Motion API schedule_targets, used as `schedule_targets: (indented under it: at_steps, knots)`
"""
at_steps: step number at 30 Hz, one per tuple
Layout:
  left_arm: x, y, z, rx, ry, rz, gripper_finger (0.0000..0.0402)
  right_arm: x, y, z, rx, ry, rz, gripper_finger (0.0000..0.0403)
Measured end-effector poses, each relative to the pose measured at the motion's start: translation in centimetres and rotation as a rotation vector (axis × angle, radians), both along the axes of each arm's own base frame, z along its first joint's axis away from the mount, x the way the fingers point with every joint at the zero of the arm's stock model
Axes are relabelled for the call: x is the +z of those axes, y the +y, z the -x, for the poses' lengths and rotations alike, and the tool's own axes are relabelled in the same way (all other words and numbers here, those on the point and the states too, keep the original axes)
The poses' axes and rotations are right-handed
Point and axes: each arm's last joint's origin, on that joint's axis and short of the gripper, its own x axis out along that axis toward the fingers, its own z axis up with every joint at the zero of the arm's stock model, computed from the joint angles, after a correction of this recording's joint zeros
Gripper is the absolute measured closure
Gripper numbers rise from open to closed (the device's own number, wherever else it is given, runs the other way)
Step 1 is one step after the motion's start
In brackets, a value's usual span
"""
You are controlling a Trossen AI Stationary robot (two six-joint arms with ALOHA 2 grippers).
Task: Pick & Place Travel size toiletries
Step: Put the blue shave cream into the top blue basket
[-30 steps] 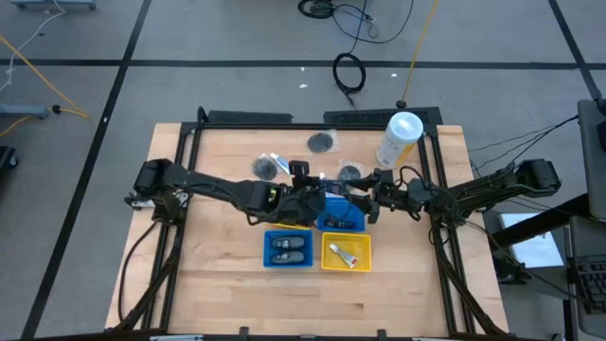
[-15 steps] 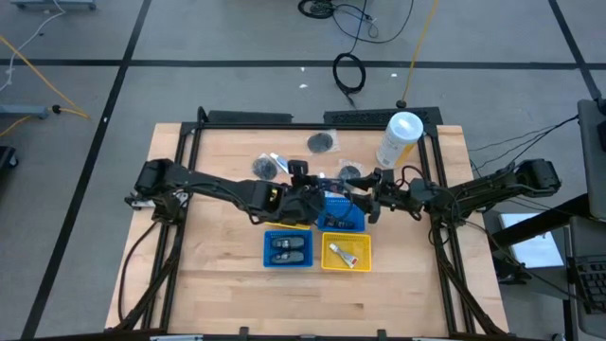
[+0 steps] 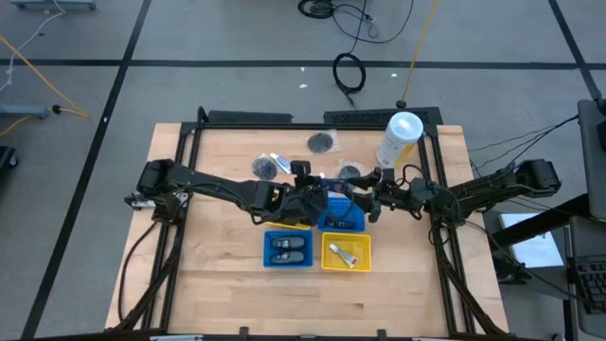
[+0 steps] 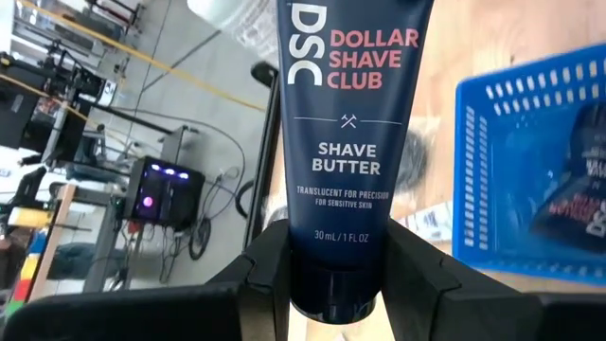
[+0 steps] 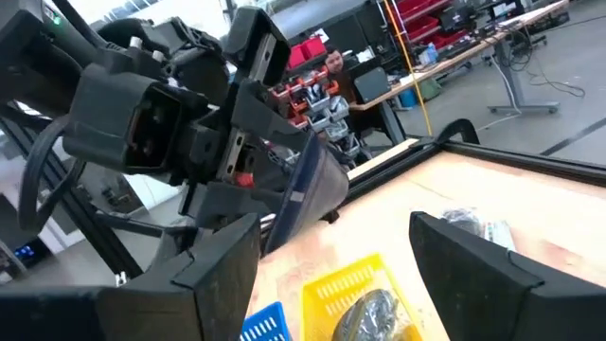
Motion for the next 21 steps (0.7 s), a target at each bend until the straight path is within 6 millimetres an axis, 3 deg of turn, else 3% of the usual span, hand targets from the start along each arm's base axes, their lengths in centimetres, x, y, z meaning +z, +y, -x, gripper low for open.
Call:
schedule_targets:
  at_steps: [6,12,21]
  knots:
    - [0.4,0.0,-0.4,-0.030,-0.051,0.011,0.0293,0.3,0.0,0.0,-0.002,-0.034,-0.004,0.0154]
    - [0.3,-0.1,-0.6,-0.025,-0.064,0.018,0.0293,0.5,0.0,0.1,-0.003,-0.052,0.002,0.0208]
    - [-4.0,-0.4,-2.8,-0.049,0.053,-0.074,0.0293,0.3,0.0,0.0,-0.012,-0.022,0.033,0.0317]
